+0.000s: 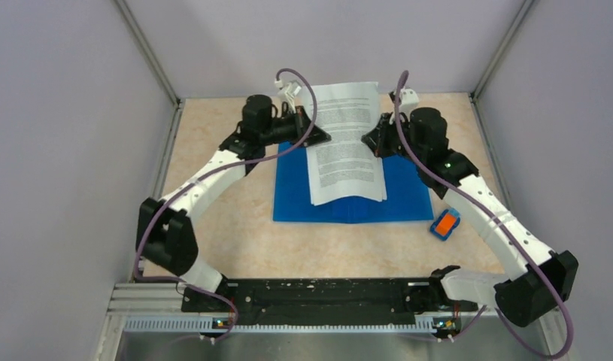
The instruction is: Put the files into the folder
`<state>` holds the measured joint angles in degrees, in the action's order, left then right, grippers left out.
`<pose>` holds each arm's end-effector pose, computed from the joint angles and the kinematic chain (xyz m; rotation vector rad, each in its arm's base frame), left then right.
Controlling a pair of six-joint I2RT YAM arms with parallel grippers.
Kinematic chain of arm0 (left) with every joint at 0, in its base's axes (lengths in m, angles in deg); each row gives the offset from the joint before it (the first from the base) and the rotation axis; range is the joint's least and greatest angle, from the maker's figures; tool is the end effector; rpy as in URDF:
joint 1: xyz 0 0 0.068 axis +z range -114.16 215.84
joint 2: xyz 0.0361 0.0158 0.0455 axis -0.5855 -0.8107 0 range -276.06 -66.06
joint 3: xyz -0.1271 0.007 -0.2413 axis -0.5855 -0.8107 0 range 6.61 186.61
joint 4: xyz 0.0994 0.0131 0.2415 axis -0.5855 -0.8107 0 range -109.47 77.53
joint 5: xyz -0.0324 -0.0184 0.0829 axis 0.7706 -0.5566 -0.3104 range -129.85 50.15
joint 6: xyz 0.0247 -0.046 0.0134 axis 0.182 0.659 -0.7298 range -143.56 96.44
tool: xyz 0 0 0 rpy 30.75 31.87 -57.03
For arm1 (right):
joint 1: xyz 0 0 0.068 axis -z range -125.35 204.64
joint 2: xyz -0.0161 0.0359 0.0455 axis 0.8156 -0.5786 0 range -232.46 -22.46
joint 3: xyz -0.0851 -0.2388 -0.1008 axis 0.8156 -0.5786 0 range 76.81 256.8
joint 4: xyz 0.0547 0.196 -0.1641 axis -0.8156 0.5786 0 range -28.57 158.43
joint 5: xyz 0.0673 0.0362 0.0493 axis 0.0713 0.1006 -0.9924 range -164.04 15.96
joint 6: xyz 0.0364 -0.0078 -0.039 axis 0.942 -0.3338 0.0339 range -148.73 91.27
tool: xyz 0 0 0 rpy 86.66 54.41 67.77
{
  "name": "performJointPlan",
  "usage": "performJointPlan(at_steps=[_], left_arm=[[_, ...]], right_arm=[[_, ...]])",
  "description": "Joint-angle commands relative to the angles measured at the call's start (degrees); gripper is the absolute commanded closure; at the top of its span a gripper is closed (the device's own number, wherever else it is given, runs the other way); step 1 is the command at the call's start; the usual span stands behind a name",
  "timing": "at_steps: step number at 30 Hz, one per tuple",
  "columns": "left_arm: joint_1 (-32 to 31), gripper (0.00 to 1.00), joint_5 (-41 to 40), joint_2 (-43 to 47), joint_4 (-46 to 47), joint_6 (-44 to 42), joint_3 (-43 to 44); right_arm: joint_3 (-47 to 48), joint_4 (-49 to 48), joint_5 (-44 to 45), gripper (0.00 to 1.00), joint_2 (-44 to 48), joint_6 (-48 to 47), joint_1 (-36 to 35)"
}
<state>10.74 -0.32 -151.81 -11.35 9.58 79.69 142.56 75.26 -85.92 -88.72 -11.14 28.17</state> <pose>0.3093 -0.1697 0.3612 0.4116 1.8844 -1.3163 0.2336 0.1245 0.3860 -0.2956 1.8541 0.7257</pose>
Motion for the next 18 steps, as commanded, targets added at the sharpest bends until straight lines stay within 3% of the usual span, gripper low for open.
performJointPlan(at_steps=[1,11,18], left_arm=[[-3.4,1.00,-7.3,-9.8,4.1,9.1,4.5],[-10.3,1.00,-12.8,-32.7,-0.9,12.7,20.8],[-13.3,1.00,-17.2,-40.4,-3.8,13.6,28.4]], right_arm=[[3.6,11.8,17.6,1.00,-5.7,-2.5,0.2],[1.3,16.4,28.9,1.00,-13.9,-2.4,7.9],[2.8,17.1,33.0,1.00,-19.7,-4.0,11.7]])
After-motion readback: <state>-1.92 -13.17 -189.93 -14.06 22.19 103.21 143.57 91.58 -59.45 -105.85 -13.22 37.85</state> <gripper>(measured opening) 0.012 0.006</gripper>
